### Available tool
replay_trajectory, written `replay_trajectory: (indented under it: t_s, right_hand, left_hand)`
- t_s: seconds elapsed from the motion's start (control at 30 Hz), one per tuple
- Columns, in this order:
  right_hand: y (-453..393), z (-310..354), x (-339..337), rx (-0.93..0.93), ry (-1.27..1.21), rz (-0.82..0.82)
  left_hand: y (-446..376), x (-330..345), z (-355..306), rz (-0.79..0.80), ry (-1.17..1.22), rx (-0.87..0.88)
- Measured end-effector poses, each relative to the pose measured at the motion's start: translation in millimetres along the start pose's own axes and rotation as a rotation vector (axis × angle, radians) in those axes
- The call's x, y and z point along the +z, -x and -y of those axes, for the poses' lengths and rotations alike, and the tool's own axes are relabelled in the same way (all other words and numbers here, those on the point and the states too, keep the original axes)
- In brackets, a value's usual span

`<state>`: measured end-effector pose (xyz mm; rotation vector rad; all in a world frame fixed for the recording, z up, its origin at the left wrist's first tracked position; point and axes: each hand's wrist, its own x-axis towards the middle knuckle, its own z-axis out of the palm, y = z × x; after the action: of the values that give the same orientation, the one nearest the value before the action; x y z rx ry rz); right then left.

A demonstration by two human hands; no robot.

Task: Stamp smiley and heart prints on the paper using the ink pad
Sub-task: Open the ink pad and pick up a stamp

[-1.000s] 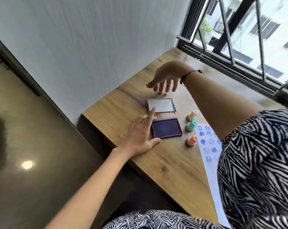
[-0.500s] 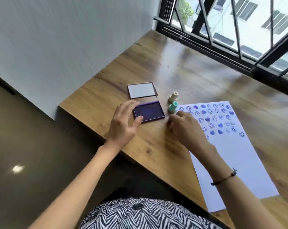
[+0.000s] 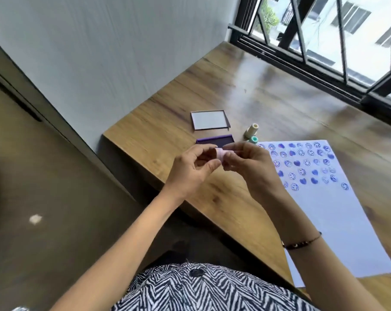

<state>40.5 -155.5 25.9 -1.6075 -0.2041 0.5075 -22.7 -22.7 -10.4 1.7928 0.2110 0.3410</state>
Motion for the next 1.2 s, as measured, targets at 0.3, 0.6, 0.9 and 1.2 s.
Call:
replay_trajectory:
  t_s: [0.3,0.6,0.9,1.2]
  right_hand:
    - [0.1,-3.4,13.3,0.024,0.1,-0.039]
    - [-14.0,-7.2,6.8,-0.325,0.617,-0.199]
    - [-58.0,-6.7,14.3,-0.609,1.183,-0.108]
    - [-63.9,-2.5,14.7,-0.589,1.268,0.046]
  left_hand:
    - [7.2,-7.4,-3.8,-0.01,-0.012,-0.012]
    - [4.2,-15.7,8.7,-0.115,0.146,-0.151]
    - [3.3,-8.1,11.1,-0.222,0.044,-0.174]
    - [2.3,-7.3,16.7,-0.214,0.013,-0.151]
